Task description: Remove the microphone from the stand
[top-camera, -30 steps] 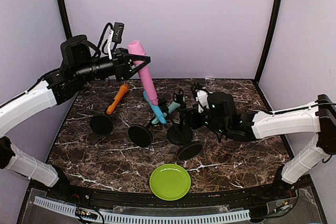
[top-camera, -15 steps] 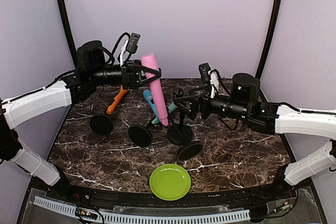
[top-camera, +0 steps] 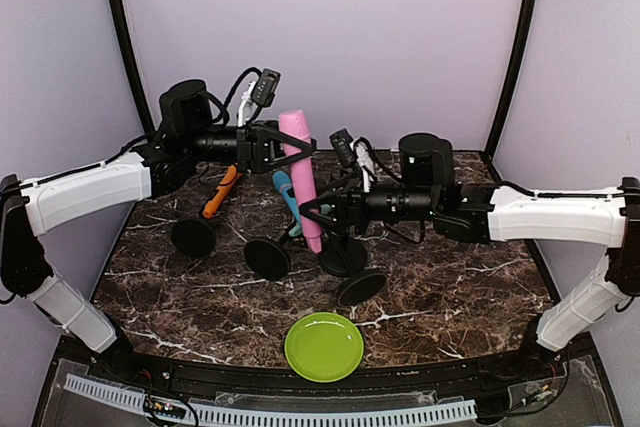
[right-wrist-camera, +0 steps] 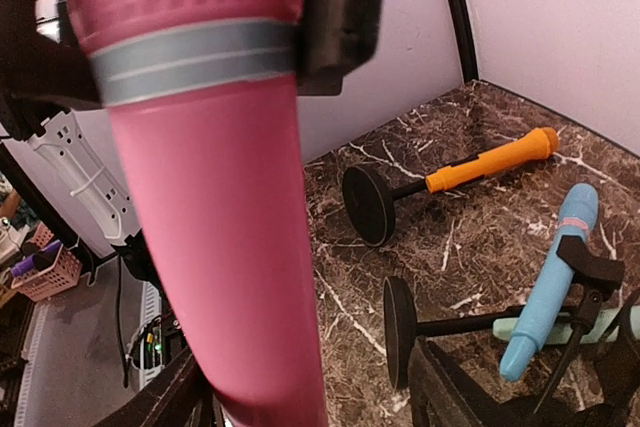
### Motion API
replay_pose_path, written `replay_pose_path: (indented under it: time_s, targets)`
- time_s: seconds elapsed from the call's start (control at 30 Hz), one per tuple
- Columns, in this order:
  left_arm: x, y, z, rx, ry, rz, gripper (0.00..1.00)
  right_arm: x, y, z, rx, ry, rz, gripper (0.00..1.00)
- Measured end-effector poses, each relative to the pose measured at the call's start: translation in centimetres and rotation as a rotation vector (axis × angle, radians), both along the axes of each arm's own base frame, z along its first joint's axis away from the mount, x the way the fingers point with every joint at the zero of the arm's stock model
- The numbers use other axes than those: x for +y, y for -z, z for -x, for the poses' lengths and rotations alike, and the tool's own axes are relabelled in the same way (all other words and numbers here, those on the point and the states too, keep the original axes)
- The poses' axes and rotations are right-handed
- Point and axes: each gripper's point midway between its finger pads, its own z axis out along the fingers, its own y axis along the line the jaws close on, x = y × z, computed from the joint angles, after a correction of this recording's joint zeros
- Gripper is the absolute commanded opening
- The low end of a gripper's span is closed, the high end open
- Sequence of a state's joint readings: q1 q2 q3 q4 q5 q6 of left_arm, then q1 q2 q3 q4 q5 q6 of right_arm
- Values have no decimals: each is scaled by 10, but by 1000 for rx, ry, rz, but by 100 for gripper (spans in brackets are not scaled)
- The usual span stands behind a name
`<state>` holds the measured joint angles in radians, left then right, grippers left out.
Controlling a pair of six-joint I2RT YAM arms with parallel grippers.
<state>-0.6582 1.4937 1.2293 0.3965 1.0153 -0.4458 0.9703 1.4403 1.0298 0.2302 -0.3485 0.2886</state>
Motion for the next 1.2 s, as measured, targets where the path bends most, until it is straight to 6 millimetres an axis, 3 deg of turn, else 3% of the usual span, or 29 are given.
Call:
replay_pose_path:
  time_s: [0.2, 0.6, 0.73, 0.97, 1.03, 1.2]
  targets:
    - [0, 0, 0, 1, 3, -1, 0, 20, -3, -1, -6, -36, -4, 57]
    - [-1, 3, -3, 20, -3, -2, 1, 20, -15, -1, -51, -6, -72, 22]
    - [-2, 3, -5, 21, -4, 0, 21, 18, -14, -2, -58, 9, -76, 17]
    - [-7, 5, -6, 9, -26, -3, 78, 5, -14, 0, -66, 69, -76, 13]
    - [-5, 5, -13, -4, -67, -8, 86, -9, -18, -8, -69, 136, -77, 13]
    - [6, 2, -32, -38, -216, -32, 93, -43, -44, -25, -99, 292, -96, 12]
